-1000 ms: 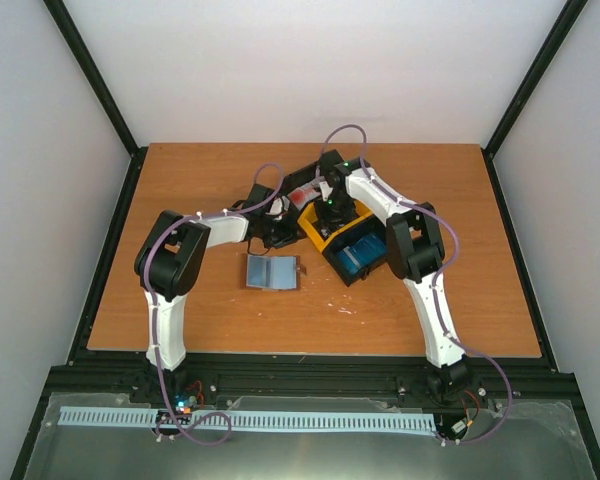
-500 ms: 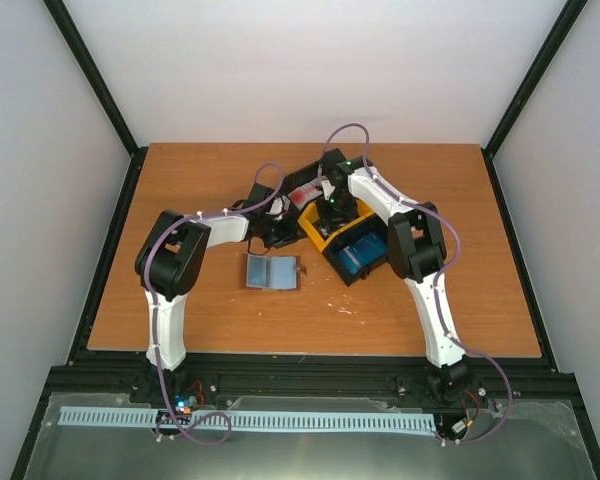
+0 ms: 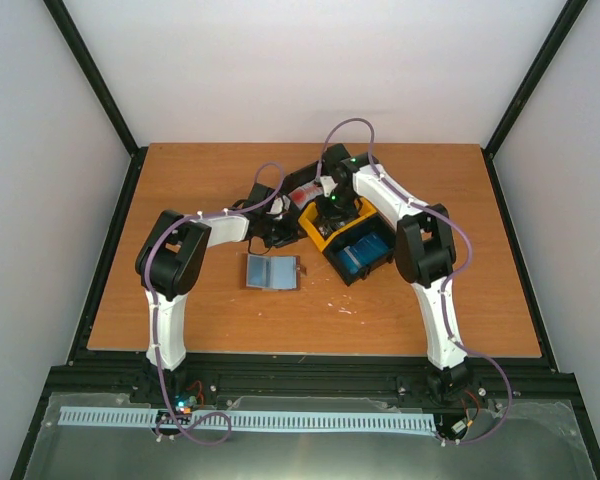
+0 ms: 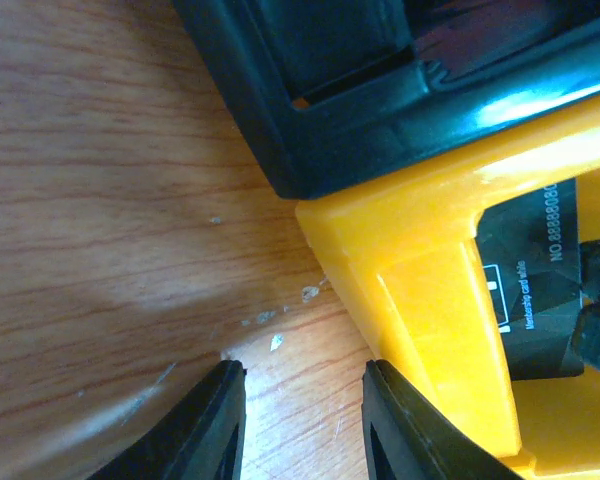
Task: Put the credit cards into the card holder
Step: Pick up the credit card from the storage box.
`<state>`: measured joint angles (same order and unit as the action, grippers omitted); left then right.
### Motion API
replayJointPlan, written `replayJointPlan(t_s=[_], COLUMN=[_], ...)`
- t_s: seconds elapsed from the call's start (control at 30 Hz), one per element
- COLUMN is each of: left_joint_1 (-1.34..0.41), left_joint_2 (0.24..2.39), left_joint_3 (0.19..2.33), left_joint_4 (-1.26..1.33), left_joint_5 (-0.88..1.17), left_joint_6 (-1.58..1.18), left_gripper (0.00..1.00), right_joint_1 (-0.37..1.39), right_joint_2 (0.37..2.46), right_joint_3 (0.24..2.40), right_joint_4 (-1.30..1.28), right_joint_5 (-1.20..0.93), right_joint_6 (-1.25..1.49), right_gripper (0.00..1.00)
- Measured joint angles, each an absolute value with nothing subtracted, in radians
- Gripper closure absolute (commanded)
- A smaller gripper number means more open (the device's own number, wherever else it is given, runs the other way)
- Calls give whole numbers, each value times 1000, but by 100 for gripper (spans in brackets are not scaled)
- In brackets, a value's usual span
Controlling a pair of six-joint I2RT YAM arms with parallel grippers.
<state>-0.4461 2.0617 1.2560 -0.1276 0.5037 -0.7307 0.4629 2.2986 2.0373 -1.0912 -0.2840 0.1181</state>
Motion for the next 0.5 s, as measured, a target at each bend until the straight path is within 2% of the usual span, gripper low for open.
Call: replayJointPlan(t_s=[0.27,0.5], left_joint_1=[-446,-446], left_joint_2=[2062,2062], left_joint_3=[1256,1256], left_joint_4=[-128,-127], left_joint_5=[504,503], left_joint_6=[-731,-731], left_gripper=[65,65], right_joint_1=[463,467], right_joint_2=[2281,2281], right_joint_3=[2001,1974], right_joint_4=[-1076,-1093], right_joint_5=[-357,-393], right_joint_6=[115,113], right_gripper=[78,75])
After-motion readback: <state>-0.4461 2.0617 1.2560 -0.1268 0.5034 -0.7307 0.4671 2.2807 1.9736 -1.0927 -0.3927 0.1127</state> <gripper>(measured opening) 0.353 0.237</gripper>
